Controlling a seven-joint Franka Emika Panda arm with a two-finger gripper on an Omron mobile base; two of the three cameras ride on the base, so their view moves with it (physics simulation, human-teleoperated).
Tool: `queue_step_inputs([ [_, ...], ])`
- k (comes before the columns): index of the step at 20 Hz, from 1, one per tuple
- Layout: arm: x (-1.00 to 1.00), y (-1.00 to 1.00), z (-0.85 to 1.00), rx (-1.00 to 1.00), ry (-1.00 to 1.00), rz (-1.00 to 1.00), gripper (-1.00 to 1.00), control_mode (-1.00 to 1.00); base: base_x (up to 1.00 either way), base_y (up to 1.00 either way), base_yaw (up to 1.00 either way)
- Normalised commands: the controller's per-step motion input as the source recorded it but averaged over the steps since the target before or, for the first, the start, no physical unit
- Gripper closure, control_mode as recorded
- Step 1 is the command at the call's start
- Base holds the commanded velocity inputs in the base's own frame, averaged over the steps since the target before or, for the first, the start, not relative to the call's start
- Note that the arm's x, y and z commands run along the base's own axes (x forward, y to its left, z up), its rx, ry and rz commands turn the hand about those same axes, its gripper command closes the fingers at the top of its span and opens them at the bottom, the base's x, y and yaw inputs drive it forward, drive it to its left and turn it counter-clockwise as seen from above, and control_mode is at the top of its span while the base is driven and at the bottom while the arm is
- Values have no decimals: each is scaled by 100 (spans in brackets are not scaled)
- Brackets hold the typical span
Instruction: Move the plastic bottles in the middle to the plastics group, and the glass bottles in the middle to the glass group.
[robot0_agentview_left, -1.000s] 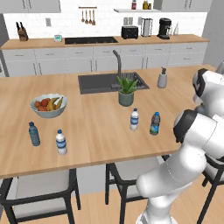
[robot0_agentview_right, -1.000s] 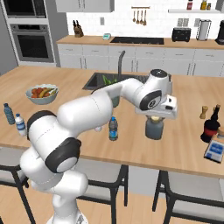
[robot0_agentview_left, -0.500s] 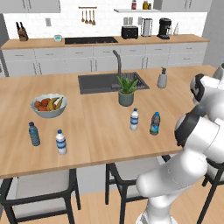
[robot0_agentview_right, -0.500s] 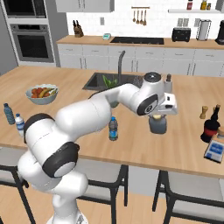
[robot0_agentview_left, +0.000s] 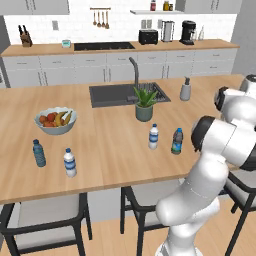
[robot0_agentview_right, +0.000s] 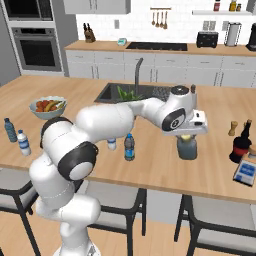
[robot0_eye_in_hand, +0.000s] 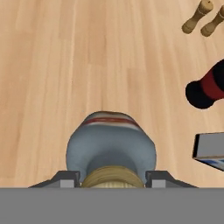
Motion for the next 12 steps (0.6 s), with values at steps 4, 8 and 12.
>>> queue_step_inputs([
  [4,24,-73,0,19,13,-5,100,-100,0,0,0],
  [8,4,-13,-4,5,5,-1,100,-100,0,0,0],
  [12,2,0,0,0,3,0,100,-100,0,0,0],
])
